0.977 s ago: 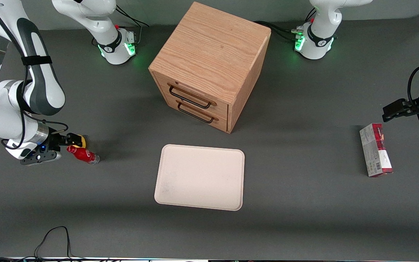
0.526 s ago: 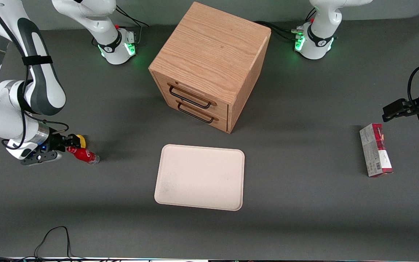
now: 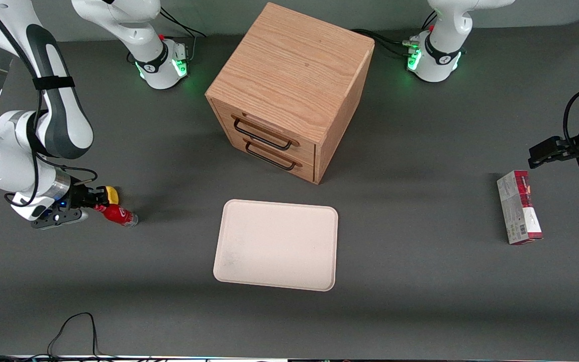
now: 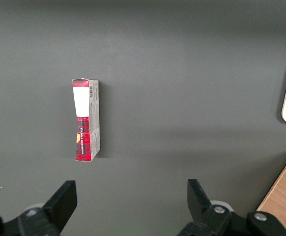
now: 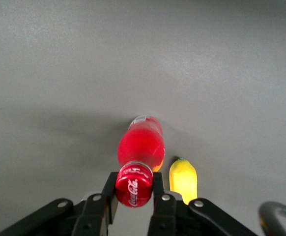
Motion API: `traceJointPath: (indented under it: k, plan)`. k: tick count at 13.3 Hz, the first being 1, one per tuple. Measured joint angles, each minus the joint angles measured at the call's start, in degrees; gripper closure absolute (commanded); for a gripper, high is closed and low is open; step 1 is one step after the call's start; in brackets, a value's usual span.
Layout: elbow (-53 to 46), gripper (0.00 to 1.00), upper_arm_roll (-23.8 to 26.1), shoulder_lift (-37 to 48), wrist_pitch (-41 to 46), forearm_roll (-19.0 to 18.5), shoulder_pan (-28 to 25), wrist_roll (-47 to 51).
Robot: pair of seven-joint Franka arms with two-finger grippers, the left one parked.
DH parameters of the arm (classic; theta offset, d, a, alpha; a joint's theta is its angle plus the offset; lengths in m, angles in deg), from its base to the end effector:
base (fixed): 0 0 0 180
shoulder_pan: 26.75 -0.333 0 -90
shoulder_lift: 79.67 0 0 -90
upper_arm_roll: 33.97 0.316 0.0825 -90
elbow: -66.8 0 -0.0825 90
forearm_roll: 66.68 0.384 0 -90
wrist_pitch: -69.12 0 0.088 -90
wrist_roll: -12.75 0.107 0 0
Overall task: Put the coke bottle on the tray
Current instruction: 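Close the right gripper around the bottle's red cap, then lift the bottle with the right gripper and pull it back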
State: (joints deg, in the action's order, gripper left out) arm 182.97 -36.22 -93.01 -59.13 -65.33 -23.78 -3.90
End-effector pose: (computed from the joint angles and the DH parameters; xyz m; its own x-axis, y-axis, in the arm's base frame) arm 0.5852 -0.0522 0.3320 0.9826 0.1847 -0.0183 0.1844 -0.9827 -0.0150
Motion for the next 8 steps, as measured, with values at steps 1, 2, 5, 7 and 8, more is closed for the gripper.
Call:
traceJointPath:
  k: [1,2,5,7,8]
  plan:
    - [-0.04,1.0,0.0,0.23,0.11,0.0,-0.03,0.07]
    - [-0.3,1.0,0.0,0.83,0.86,0.0,-0.07,0.21]
    - [-9.7,1.0,0.05,3.47,17.8,0.0,-0.19,1.06]
    - [-21.61,1.0,0.09,4.35,32.31,-0.01,-0.19,2.36]
    - [-27.29,1.0,0.1,4.31,38.46,-0.01,-0.19,2.64]
